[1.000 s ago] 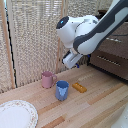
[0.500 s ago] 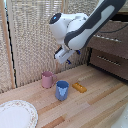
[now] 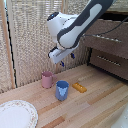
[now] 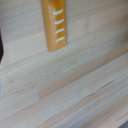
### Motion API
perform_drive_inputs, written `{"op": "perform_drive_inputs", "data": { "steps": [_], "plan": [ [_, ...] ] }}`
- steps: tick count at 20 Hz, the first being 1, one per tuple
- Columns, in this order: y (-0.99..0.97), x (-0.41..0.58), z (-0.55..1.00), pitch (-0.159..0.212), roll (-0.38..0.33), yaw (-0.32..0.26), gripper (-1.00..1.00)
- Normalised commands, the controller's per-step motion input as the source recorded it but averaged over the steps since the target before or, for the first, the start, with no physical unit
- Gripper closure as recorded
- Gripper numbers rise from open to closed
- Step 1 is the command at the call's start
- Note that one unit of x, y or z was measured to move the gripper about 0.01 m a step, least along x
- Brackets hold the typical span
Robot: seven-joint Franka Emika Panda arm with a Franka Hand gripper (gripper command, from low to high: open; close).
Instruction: Propose to navigate your clamp on the clench of the first drawer. Use gentle force to register to the cabinet. Send posterior your swing mandate till over it lurks, a cup of pink essence. Fortify your grip after aiming concentric with the pink cup’s periphery. Manoeuvre the pink towards the cabinet's top. Drop your compression till the cup is resting inside.
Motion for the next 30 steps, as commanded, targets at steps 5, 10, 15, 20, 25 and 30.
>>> {"op": "perform_drive_inputs", "data": {
  "steps": [5, 10, 15, 20, 25, 30],
  "plan": [
    [0.17, 0.350, 0.14, 0.077, 0.264, -0.211, -1.00],
    [0.19, 0.513, 0.21, 0.051, 0.212, -0.166, -1.00],
    [0.26, 0.686, 0.26, 0.048, 0.172, -0.113, -1.00],
    [0.15, 0.795, 0.08, 0.058, 0.111, -0.044, -1.00],
    [-0.06, 0.623, -0.03, 0.056, 0.012, 0.019, -1.00],
    [-0.10, 0.283, -0.15, 0.041, -0.001, 0.029, -1.00]
  ]
}}
